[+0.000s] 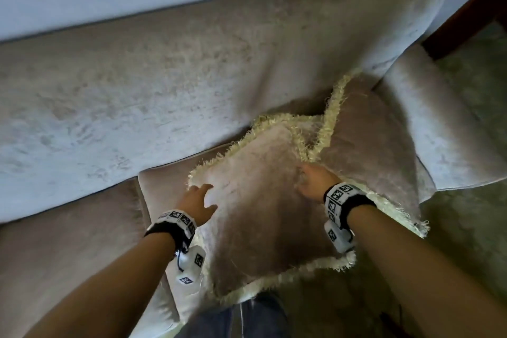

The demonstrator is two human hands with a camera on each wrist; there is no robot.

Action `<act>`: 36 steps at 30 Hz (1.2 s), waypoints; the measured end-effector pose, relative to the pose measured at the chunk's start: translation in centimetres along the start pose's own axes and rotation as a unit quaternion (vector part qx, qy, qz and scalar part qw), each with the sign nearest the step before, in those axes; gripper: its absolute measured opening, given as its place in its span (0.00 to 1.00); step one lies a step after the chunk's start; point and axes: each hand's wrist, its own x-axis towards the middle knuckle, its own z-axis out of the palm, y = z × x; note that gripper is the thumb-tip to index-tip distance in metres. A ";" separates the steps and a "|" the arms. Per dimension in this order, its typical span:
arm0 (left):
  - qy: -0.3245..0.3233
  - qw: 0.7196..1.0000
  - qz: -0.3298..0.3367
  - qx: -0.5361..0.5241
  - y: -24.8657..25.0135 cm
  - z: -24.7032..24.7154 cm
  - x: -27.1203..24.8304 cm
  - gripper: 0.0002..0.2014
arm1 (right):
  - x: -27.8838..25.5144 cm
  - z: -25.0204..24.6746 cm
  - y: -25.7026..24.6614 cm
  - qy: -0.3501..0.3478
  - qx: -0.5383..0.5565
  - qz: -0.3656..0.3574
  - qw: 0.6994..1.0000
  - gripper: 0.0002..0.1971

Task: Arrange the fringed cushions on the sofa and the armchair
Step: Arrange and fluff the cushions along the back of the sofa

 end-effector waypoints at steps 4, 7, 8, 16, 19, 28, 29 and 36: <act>0.007 0.990 -0.086 -0.112 -2.3 4.2 2.5 0.38 | 5.2 2.7 2.2 -0.013 -0.005 -0.001 1.000 0.47; 0.002 0.984 -0.101 -0.147 -2.7 6.1 3.8 0.44 | 7.4 4.8 4.0 -0.038 0.002 -0.001 0.999 0.52; -0.003 0.983 -0.102 -0.150 -2.6 6.6 4.2 0.46 | 7.8 5.4 4.5 -0.045 0.023 0.001 0.999 0.52; -0.008 0.955 -0.157 -0.251 -4.4 10.5 8.5 0.67 | 9.8 9.9 5.9 -0.034 0.142 -0.008 0.989 0.52; 0.003 0.941 -0.192 -0.279 -5.2 11.9 9.7 0.70 | 11.0 11.2 6.3 -0.015 0.140 -0.017 0.990 0.52; 0.042 0.903 -0.212 -0.370 -5.5 13.4 9.2 0.71 | 12.6 11.6 6.4 0.025 0.176 -0.007 0.984 0.57; 0.039 0.903 -0.202 -0.377 -5.5 13.3 9.0 0.72 | 12.4 11.3 6.2 0.028 0.177 -0.009 0.984 0.57; 0.083 0.898 -0.162 -0.401 -5.3 9.4 4.8 0.76 | 9.4 8.4 3.0 0.024 0.185 -0.020 0.982 0.53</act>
